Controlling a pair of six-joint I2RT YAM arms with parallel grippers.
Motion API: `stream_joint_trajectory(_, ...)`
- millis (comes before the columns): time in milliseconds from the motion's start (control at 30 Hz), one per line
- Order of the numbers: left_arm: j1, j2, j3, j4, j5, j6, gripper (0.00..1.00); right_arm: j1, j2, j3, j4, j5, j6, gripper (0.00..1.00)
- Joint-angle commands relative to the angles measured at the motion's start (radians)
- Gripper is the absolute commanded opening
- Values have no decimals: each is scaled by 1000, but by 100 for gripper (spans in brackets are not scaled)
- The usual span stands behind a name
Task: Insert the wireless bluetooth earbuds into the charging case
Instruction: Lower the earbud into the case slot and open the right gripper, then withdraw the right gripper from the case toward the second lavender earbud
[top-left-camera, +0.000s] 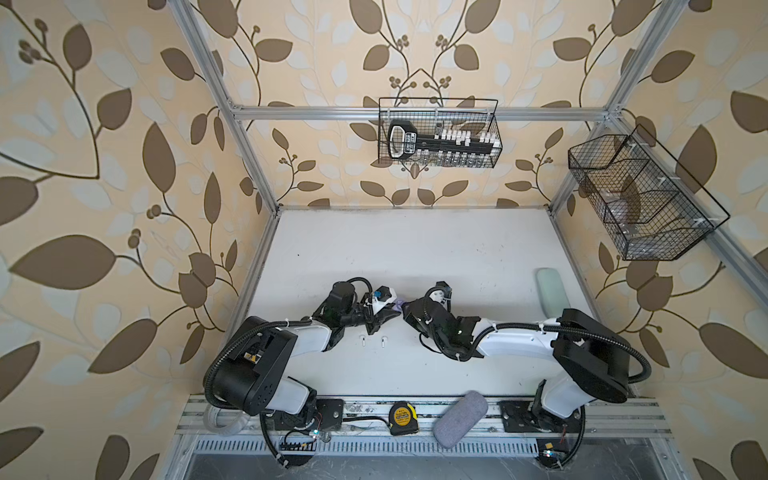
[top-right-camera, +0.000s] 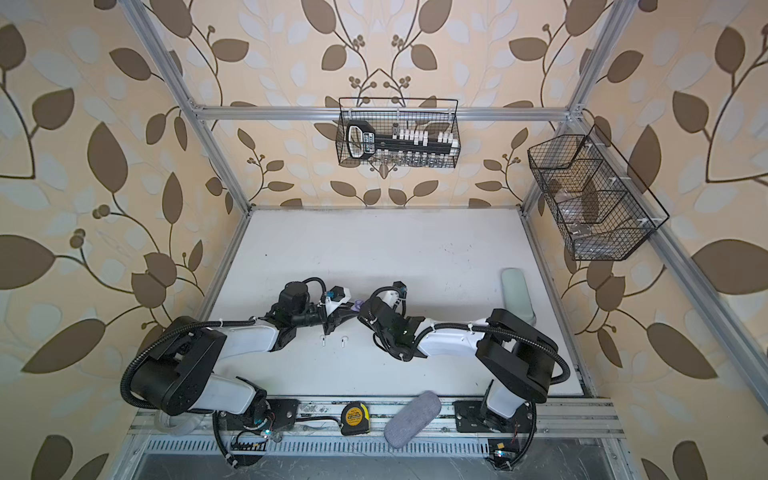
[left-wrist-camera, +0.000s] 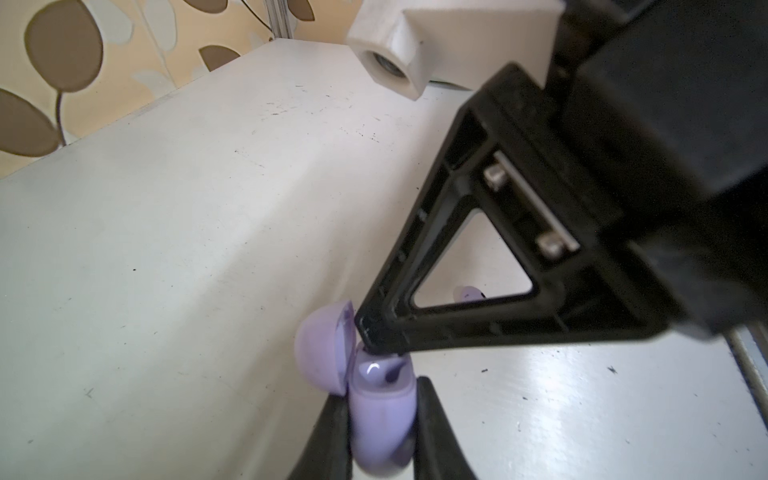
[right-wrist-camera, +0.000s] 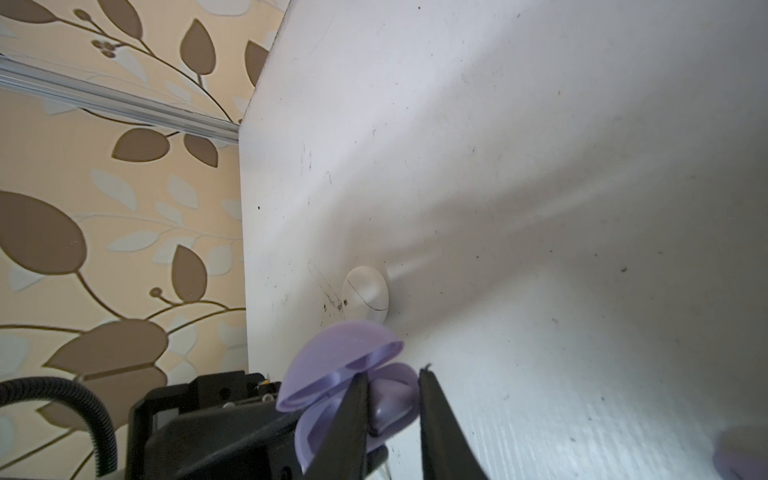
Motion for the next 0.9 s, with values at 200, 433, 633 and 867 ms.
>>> stream_joint_trajectory(200, 16, -4, -3, 67, 27, -4, 0, 1, -43, -11, -48, -5, -7, 27)
stream_joint_trajectory(433, 16, -4, -2, 64, 31, 0, 0, -17, -64, -19, -39, -12, -29, 31)
stream_joint_trajectory(633, 17, -4, -1, 63, 33, 0, 0, -34, -77, -15, -56, -13, -36, 31)
stream_joint_trajectory(867, 17, -4, -4, 62, 37, 6, 0, -39, -135, 20, -211, 15, -126, 32)
